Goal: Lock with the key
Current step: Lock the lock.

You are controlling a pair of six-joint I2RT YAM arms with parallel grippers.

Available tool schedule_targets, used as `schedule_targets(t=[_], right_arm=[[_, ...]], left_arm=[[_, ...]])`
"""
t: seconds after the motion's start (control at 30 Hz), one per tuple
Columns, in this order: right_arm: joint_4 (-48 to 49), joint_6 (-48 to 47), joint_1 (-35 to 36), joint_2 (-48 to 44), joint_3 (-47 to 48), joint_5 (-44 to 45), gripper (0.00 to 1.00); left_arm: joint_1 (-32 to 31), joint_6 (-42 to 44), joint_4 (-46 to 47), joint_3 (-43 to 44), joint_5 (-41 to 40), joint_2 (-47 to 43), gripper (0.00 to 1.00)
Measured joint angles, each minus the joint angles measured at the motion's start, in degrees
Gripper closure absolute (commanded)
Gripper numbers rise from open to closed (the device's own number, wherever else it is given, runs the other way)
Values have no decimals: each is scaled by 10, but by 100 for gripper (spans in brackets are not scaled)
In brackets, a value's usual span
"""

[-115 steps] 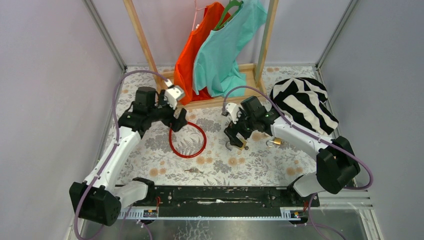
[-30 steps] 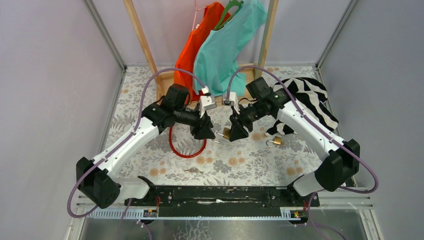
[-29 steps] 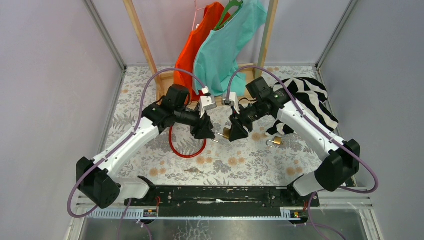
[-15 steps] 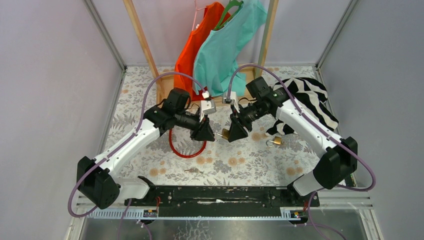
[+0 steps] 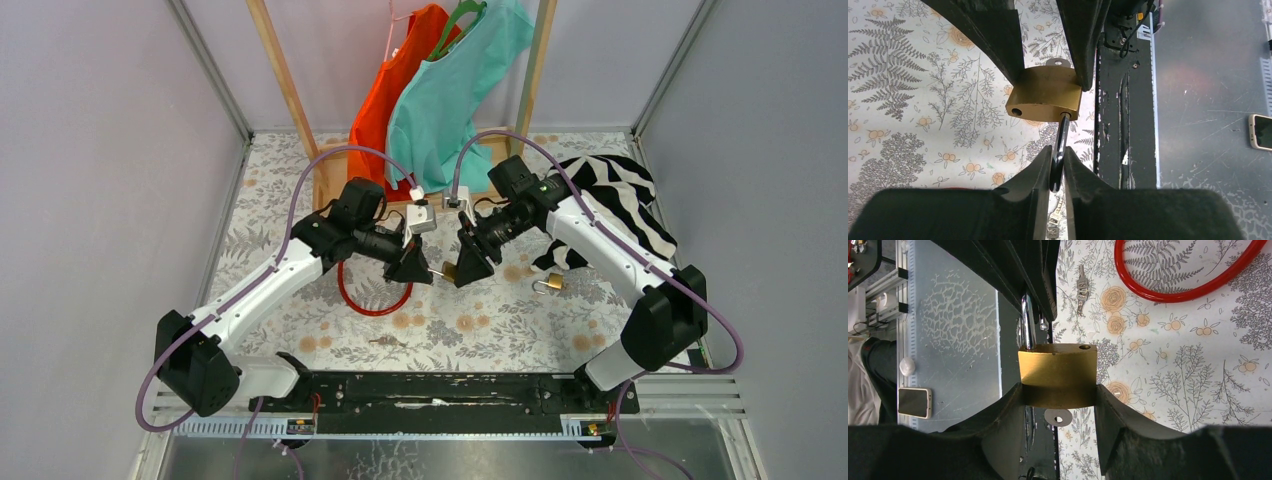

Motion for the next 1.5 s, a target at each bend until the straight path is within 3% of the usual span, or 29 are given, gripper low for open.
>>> schedule_targets(t=[0.13,0.47,0.7,0.87,0.93,1.03,1.17,1.33,1.5], right_arm=[[-7,-2,0,6,0,-1,100],[-10,-6,0,13,0,-1,100],[-12,-6,0,13,0,-1,100],[-15,-8,0,13,0,-3,100],[-17,-12,0,13,2,-3,100],[-22,-15,0,13,4,-3,91],[-30,-19,-5,13,10,-2,61],[-37,-27,-14,12,18,-3,31],[-33,-30,-20,-3,26,4,15]], left_arm=[[0,9,0,-4,-2,-4,67],[0,15,-2,-18,-4,-14,60],[0,20,-3,-28,-4,-14,75],[0,23,-2,-28,-3,-14,97],[-1,24,-4,-27,3,-13,100],[-1,21,-7,-23,7,-9,100],[-1,16,-16,-5,8,5,100],[-1,7,-20,10,7,13,100],[1,-17,-15,25,4,14,100]])
